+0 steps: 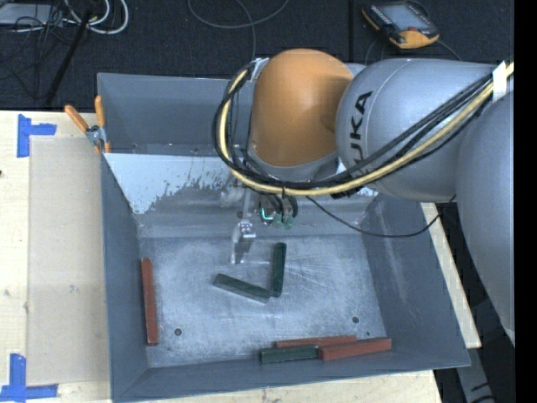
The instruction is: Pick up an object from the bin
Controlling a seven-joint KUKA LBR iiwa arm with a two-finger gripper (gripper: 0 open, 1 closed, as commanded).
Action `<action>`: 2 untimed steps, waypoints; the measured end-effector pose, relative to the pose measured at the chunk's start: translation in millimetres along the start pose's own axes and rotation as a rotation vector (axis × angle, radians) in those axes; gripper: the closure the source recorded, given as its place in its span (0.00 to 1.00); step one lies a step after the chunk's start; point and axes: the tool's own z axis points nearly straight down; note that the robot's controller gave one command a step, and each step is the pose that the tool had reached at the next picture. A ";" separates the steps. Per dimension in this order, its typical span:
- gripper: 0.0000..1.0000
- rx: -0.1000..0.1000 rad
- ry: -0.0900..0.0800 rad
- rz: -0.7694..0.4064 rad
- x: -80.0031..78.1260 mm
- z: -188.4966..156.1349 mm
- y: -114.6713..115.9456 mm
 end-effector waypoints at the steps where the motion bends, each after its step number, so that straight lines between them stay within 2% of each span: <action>1: 0.00 0.000 -0.004 0.001 -0.6 -3.0 -0.3; 2: 0.00 0.000 -0.008 -0.198 0.6 -12.4 -3.5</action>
Offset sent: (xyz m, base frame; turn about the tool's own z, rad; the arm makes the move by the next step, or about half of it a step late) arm -0.0018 -0.0114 0.0227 -0.4113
